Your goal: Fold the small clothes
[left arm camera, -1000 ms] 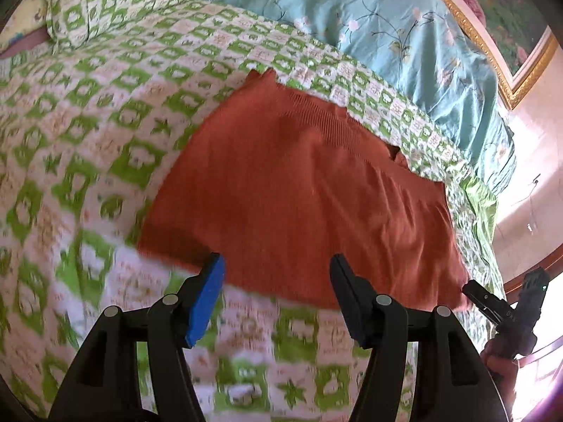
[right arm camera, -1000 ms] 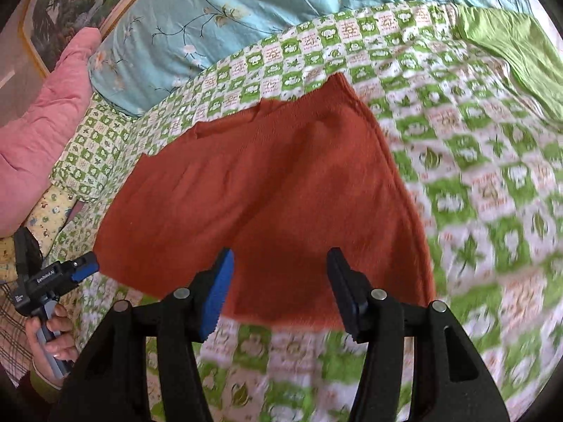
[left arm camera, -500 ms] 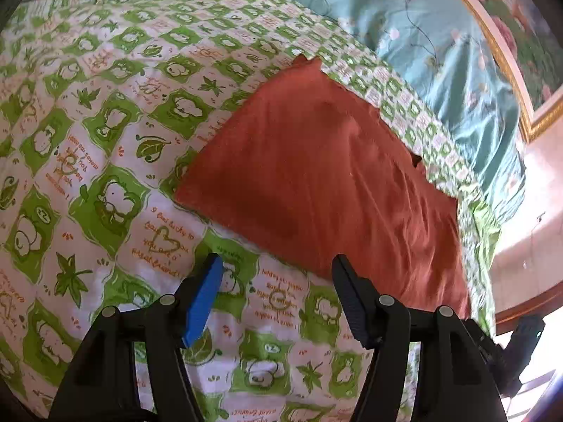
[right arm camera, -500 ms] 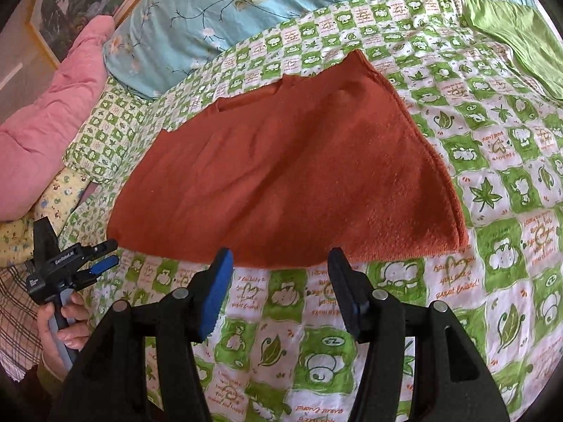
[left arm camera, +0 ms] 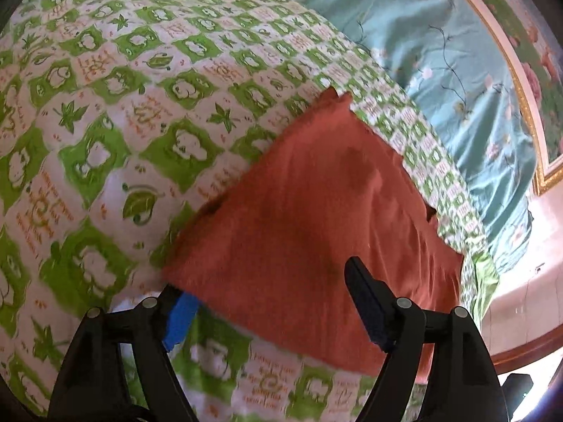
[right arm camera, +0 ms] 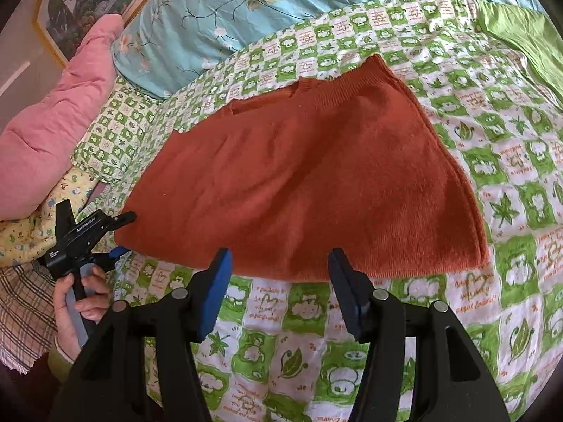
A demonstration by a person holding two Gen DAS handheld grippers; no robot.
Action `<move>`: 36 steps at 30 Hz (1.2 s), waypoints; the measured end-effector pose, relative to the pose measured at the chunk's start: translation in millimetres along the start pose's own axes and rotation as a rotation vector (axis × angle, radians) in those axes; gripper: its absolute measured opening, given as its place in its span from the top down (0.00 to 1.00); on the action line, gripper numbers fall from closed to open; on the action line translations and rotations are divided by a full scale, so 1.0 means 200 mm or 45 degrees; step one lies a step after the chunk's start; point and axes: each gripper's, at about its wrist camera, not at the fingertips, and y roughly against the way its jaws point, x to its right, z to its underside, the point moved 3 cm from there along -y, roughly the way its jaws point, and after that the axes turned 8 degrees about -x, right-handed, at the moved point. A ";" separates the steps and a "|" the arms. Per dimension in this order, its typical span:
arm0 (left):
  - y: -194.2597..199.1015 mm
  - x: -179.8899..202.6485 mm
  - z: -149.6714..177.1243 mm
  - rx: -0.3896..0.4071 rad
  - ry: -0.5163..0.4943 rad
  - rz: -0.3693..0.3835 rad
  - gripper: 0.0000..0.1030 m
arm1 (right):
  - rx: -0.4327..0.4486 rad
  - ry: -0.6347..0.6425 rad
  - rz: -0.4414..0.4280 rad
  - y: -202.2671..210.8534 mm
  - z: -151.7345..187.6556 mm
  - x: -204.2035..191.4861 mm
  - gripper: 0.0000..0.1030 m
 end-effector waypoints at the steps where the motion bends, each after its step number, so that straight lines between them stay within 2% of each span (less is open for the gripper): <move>1: -0.01 0.00 -0.01 0.008 -0.009 -0.010 0.26 | 0.003 0.001 -0.005 0.00 -0.01 0.00 0.44; 2: -0.01 0.02 -0.02 0.023 -0.029 -0.038 0.29 | 0.005 0.000 -0.010 0.00 -0.03 0.01 0.44; 4: -0.01 0.05 -0.04 0.055 -0.071 -0.067 0.52 | 0.011 0.002 -0.012 -0.01 -0.06 0.02 0.44; 5: -0.01 0.07 -0.05 0.062 -0.090 -0.066 0.73 | 0.017 0.004 -0.012 0.00 -0.07 0.03 0.44; 6: 0.00 0.09 -0.06 0.075 -0.105 -0.068 0.85 | 0.026 0.003 -0.014 0.00 -0.09 0.04 0.44; 9: 0.05 0.22 -0.05 0.150 -0.209 -0.111 0.92 | 0.047 -0.008 -0.027 0.02 -0.13 0.07 0.44; 13: 0.11 0.47 0.00 0.210 -0.403 -0.080 0.94 | 0.069 -0.052 -0.065 0.04 -0.20 0.16 0.44; 14: 0.11 0.57 0.03 0.204 -0.462 -0.044 0.94 | 0.067 -0.068 -0.081 0.05 -0.22 0.19 0.44; 19: 0.05 0.91 0.22 0.151 -0.684 0.015 0.95 | 0.057 -0.119 -0.137 0.07 -0.30 0.29 0.44; 23: -0.12 1.12 0.45 0.057 -0.862 0.039 0.95 | 0.017 -0.184 -0.253 0.05 -0.36 0.36 0.44; 26: -0.25 1.16 0.59 -0.013 -0.931 -0.008 0.95 | -0.049 -0.201 -0.277 -0.02 -0.42 0.37 0.44; 28: -0.31 1.14 0.63 -0.048 -0.931 -0.030 0.95 | -0.096 -0.189 -0.336 -0.09 -0.47 0.34 0.43; 31: -0.32 1.12 0.64 -0.055 -0.930 -0.032 0.95 | -0.181 -0.145 -0.387 -0.22 -0.55 0.26 0.37; 36: -0.30 1.11 0.64 -0.051 -0.943 -0.029 0.95 | -0.313 -0.073 -0.432 -0.48 -0.68 0.08 0.37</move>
